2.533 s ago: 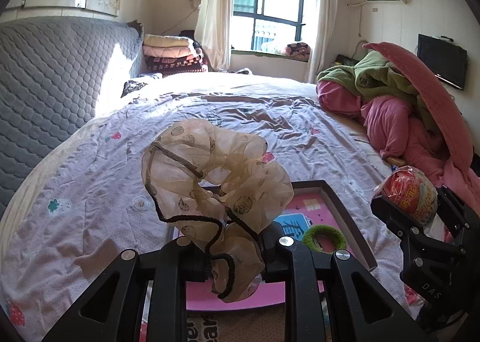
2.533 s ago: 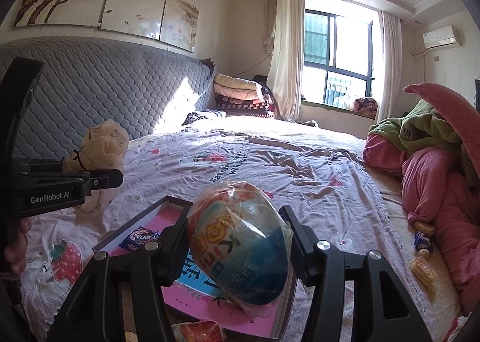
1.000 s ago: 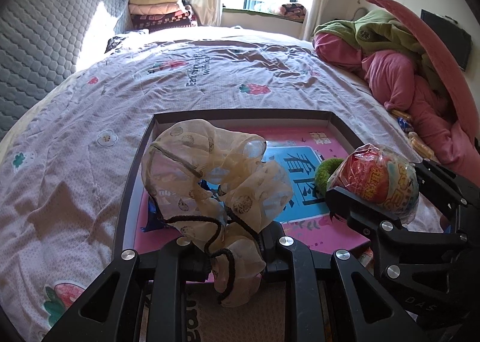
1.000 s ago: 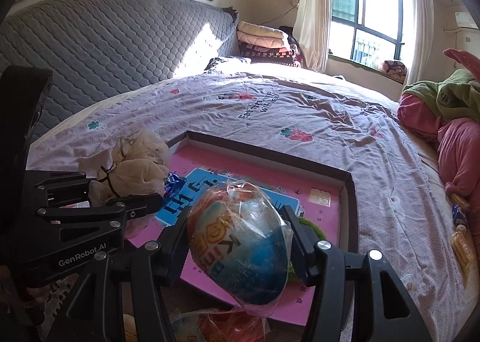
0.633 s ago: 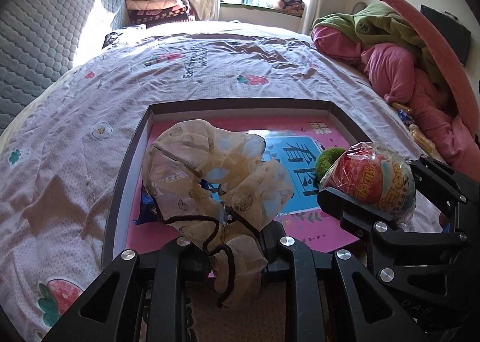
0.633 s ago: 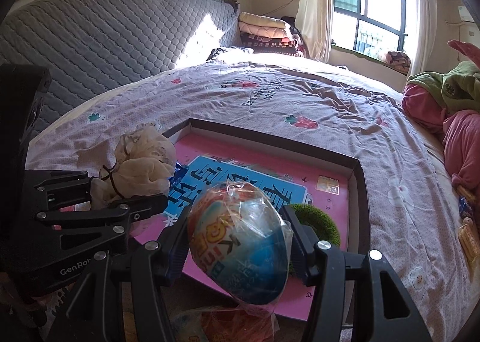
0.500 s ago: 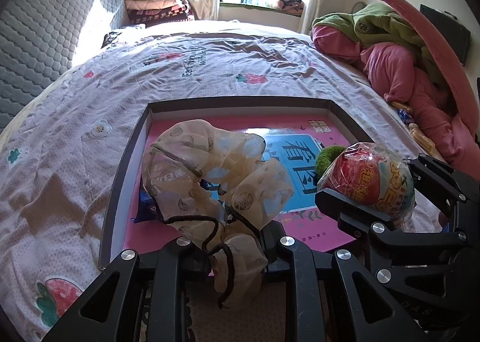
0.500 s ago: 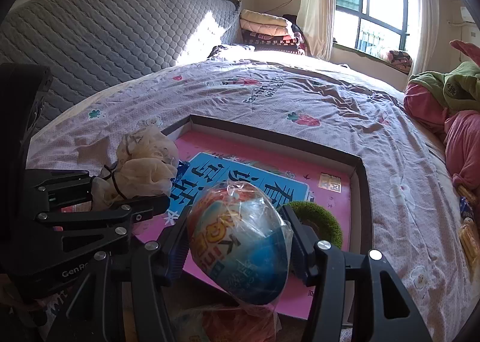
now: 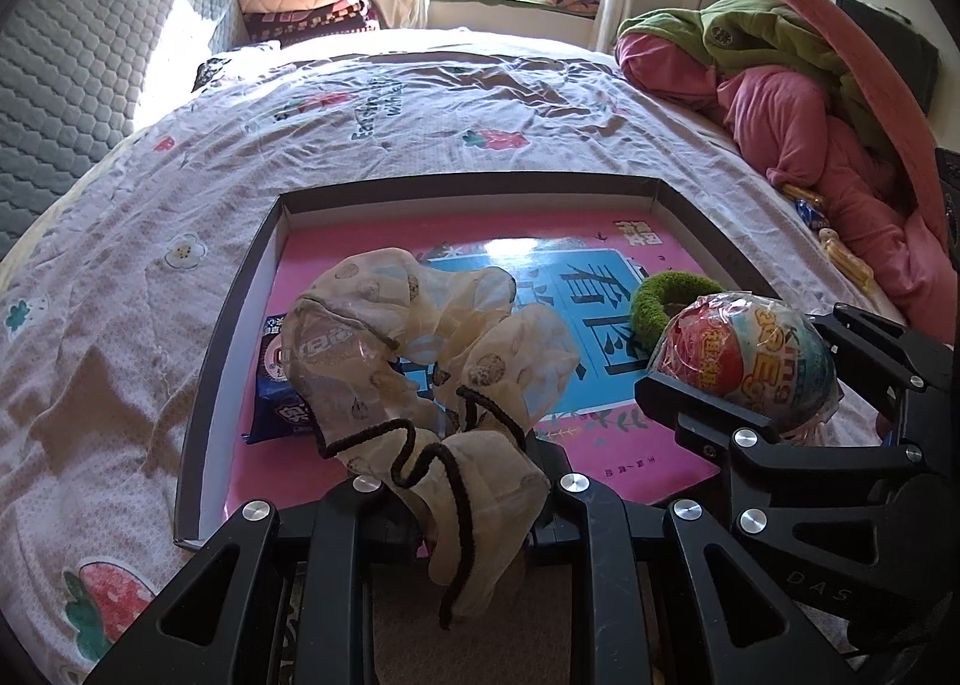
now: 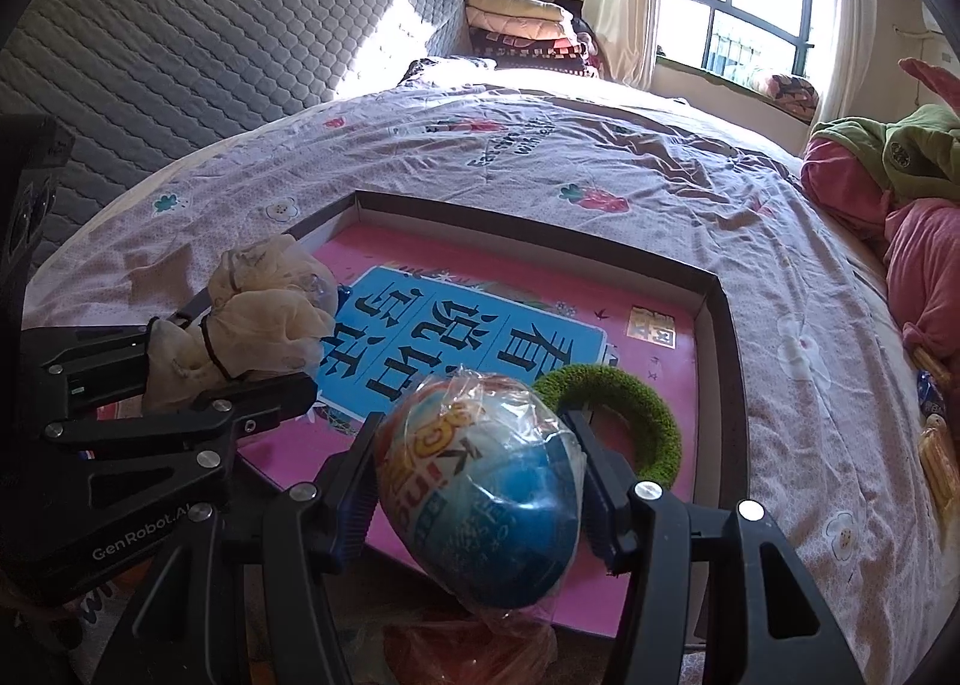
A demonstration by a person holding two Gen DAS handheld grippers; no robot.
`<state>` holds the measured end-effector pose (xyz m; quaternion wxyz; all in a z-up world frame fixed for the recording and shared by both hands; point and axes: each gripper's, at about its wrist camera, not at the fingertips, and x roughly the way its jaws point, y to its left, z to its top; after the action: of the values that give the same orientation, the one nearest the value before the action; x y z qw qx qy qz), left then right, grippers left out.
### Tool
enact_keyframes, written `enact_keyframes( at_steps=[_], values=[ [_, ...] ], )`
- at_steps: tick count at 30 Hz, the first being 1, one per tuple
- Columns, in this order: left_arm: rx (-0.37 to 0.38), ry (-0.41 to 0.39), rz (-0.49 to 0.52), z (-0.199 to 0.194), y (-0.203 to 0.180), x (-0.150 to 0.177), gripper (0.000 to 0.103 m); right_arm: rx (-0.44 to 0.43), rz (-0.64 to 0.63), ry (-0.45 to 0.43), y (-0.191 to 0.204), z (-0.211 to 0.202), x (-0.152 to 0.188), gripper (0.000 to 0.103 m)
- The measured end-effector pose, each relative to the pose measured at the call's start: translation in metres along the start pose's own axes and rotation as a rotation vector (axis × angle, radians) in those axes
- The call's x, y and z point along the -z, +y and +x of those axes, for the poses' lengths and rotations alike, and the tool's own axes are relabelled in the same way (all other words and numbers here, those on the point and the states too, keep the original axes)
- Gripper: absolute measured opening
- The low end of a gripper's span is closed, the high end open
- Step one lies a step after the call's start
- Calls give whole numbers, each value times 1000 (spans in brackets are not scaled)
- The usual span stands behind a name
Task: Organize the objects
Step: 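Lower the mesh bag into the box and open the left gripper while the right releases the egg there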
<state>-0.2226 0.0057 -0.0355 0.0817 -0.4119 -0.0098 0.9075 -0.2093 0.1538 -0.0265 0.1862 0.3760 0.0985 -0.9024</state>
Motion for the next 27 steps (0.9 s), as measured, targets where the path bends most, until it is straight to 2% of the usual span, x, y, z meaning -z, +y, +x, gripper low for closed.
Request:
enact_keyframes(
  at_steps=[16,27],
  values=[
    [-15,47,13,15,-6,-3,23,19,22,36,-6,5,1,57],
    [-27,39,4,9,0,-1,24,12,-36,48,5,7,1,57]
  ],
)
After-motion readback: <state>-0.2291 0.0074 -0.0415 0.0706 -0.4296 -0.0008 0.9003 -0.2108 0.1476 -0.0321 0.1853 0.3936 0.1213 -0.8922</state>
